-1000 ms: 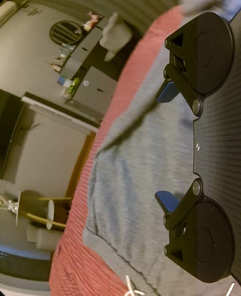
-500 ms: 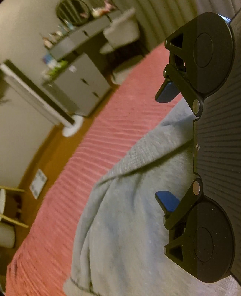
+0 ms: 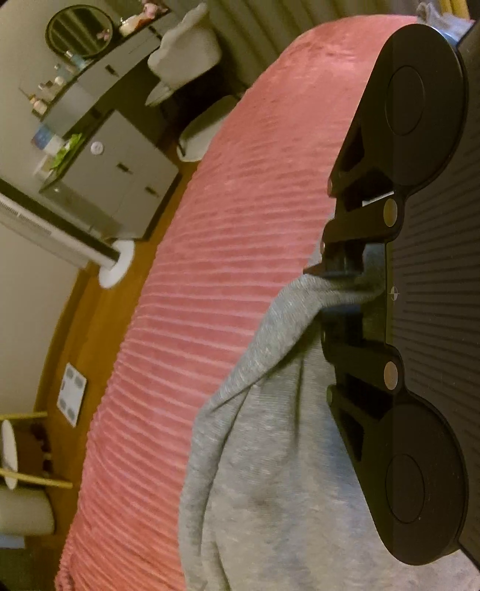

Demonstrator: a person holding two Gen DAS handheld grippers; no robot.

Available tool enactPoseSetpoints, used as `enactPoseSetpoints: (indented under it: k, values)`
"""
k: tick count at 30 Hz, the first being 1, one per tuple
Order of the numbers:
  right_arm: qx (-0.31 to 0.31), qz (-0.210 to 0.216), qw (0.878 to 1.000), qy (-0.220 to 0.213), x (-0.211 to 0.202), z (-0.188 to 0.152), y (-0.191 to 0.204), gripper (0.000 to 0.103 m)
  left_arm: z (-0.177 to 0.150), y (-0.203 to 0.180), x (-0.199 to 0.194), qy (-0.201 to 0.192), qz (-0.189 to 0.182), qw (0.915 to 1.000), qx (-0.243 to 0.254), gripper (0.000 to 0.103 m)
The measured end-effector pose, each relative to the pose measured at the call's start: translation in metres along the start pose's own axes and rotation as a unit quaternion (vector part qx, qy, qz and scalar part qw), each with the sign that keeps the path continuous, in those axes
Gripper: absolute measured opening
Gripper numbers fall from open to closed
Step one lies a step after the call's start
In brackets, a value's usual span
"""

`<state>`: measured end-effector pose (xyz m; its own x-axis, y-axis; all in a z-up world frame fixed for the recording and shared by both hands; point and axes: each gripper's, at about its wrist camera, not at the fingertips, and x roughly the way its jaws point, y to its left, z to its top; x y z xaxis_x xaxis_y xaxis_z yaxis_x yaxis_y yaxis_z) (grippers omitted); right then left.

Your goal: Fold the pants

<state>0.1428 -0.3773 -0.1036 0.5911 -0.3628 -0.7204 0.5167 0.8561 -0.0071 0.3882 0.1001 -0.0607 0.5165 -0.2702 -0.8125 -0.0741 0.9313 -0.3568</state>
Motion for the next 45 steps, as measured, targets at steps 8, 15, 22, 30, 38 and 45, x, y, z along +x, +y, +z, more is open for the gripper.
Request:
enactPoseSetpoints:
  k: [8, 15, 22, 30, 38, 45]
  values:
    - [0.131, 0.016, 0.99, -0.052, -0.062, 0.014, -0.084, 0.006, -0.047, -0.007, -0.105, -0.081, -0.04, 0.9952, 0.037, 0.011]
    - [0.181, -0.015, 0.976, -0.12, -0.148, -0.033, -0.173, 0.003, -0.176, 0.015, -0.224, -0.121, -0.038, 0.9918, 0.017, 0.011]
    - [0.246, -0.023, 0.968, -0.036, -0.112, -0.091, -0.211, 0.011, -0.24, 0.053, -0.171, 0.012, 0.059, 0.9976, -0.035, 0.016]
    - [0.256, 0.001, 0.967, -0.007, -0.096, -0.105, -0.192, 0.065, -0.195, 0.051, -0.202, -0.156, 0.176, 0.9719, -0.009, 0.093]
    - [0.242, 0.005, 0.97, -0.016, -0.088, -0.109, -0.183, 0.076, -0.139, 0.075, -0.155, -0.119, 0.206, 0.9709, -0.025, 0.09]
    - [0.198, -0.007, 0.98, -0.019, -0.083, -0.111, -0.164, 0.097, -0.133, 0.097, -0.154, -0.078, 0.188, 0.9784, -0.035, 0.011]
